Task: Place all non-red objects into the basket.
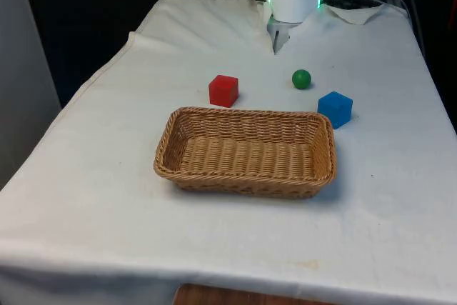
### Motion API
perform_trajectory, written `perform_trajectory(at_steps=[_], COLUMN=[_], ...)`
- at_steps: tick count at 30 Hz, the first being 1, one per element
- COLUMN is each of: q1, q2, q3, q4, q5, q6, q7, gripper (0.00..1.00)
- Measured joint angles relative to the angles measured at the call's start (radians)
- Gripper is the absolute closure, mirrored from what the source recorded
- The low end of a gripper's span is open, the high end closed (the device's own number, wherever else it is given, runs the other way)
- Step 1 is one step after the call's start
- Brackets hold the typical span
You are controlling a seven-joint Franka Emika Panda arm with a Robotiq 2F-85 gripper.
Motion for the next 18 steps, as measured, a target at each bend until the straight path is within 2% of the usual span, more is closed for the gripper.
perform_trajectory(at_steps=[14,18], q1=[0.003,0.003], q2=[-0.101,-0.112], q3=[0.01,0.012], q4=[-0.095,-0.105], q5=[-0.07,-0.079], q6=[0.007,0.008], q7=[0.037,0.042], gripper=[0.0,0.0])
